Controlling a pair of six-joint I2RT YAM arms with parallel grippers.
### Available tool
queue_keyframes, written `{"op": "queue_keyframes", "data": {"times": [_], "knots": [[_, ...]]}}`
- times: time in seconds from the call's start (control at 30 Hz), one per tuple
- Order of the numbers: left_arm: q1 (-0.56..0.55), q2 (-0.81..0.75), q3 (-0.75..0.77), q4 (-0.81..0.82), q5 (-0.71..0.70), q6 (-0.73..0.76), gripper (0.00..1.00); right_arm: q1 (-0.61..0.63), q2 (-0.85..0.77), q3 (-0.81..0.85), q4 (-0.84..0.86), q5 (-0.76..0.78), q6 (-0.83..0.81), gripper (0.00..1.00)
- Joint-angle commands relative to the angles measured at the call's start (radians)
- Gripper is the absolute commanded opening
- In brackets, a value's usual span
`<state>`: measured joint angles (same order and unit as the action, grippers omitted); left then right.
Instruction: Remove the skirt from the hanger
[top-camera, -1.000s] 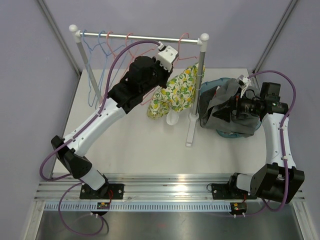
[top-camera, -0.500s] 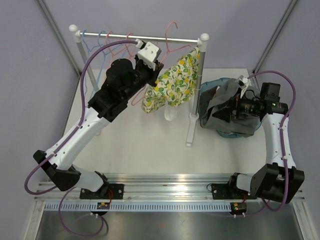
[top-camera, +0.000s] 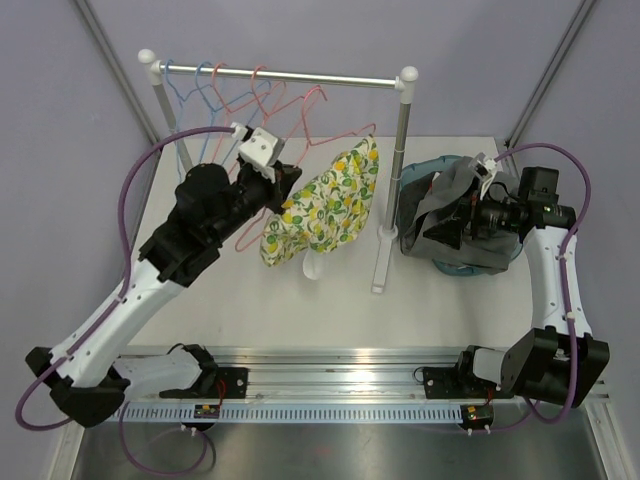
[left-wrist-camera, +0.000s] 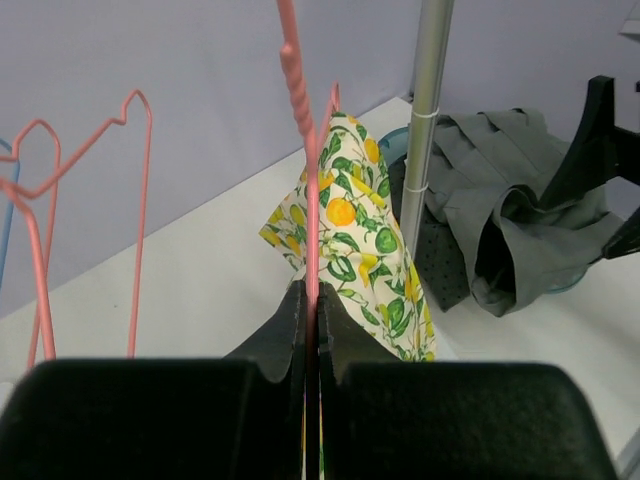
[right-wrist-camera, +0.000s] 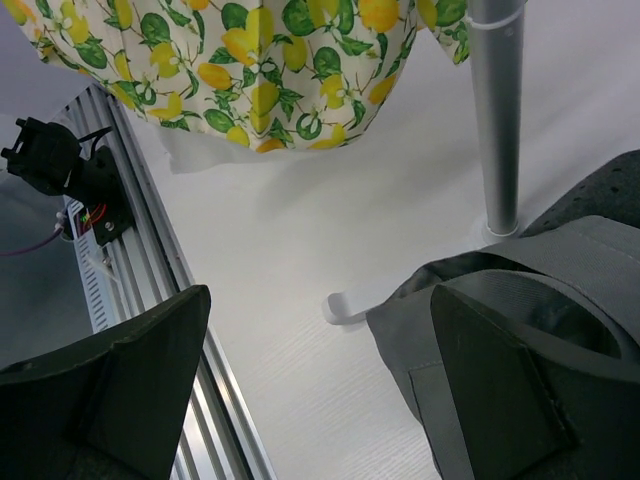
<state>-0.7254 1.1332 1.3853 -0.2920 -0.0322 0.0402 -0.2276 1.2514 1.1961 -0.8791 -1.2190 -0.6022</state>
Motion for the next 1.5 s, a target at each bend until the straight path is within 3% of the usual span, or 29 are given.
{"op": "queue_keyframes", "data": {"times": [0.0,0.17,0.27,0.43,0.67,0.87,1.1,1.2,1.23,1.3,1.33,1.47], "knots": [[0.003,-0.137,-0.052,0.131,0.026,-0.089,0.0,0.061,-0.014,0.019,-0.005,0.001,0.004,0.99],[0.003,-0.248,-0.181,0.148,0.054,-0.184,0.0,0.318,-0.007,0.043,0.102,0.246,0.123,0.99],[0.003,-0.302,-0.257,0.177,0.052,-0.269,0.0,0.457,-0.003,0.052,0.282,0.424,0.355,1.0],[0.003,-0.372,-0.4,0.267,0.068,-0.424,0.0,0.585,-0.021,0.045,0.491,0.536,0.646,0.99],[0.003,-0.408,-0.514,0.378,0.043,-0.516,0.0,0.775,0.065,0.069,0.499,0.637,0.749,1.0],[0.003,-0.432,-0.569,0.439,0.049,-0.58,0.0,0.789,0.1,0.037,0.514,0.688,0.788,1.0],[0.003,-0.435,-0.592,0.481,0.066,-0.623,0.0,0.795,0.131,-0.006,0.621,0.641,0.838,0.97],[0.003,-0.435,-0.592,0.49,0.074,-0.632,0.0,0.795,0.151,-0.004,0.658,0.575,0.851,0.73],[0.003,-0.435,-0.591,0.49,0.075,-0.634,0.0,0.797,0.157,-0.003,0.672,0.547,0.854,0.59],[0.003,-0.438,-0.595,0.493,0.078,-0.64,0.0,0.797,0.164,0.0,0.681,0.538,0.855,0.46],[0.003,-0.441,-0.598,0.496,0.08,-0.642,0.0,0.797,0.166,0.003,0.683,0.535,0.852,0.3],[0.003,-0.451,-0.612,0.49,0.08,-0.642,0.0,0.795,0.151,0.02,0.664,0.526,0.802,0.0]]}}
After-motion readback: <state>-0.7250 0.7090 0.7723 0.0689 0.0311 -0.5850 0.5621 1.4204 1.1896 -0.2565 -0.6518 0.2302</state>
